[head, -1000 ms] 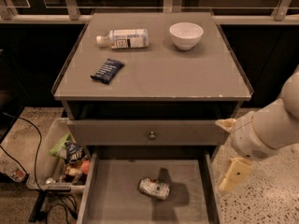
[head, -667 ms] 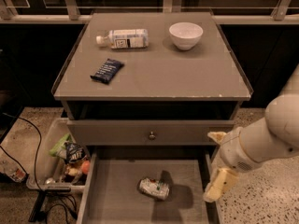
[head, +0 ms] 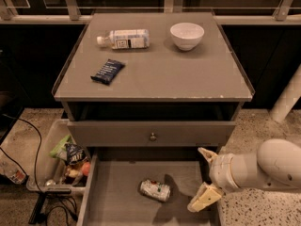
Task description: Pick 7up can from middle drawer and place on counter
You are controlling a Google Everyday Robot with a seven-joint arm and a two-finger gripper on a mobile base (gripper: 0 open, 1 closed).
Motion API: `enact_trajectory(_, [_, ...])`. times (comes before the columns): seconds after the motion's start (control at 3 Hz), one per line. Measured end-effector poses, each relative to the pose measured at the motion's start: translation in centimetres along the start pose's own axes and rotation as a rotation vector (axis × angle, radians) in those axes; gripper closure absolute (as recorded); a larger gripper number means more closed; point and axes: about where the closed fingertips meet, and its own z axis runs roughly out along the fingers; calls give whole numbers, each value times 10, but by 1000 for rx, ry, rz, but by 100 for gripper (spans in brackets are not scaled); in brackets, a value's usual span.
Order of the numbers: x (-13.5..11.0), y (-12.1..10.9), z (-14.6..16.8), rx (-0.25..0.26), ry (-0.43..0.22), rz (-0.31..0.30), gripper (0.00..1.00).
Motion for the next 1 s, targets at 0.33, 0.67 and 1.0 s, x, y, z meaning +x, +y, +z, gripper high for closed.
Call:
enact_trajectory(0.33, [11,-1,27,1,-48,33,0])
enact_trajectory(0.67, [11,3,33,6,-46,29,0])
enact_trajectory(1.0, [25,15,70,-2,-40,41,0])
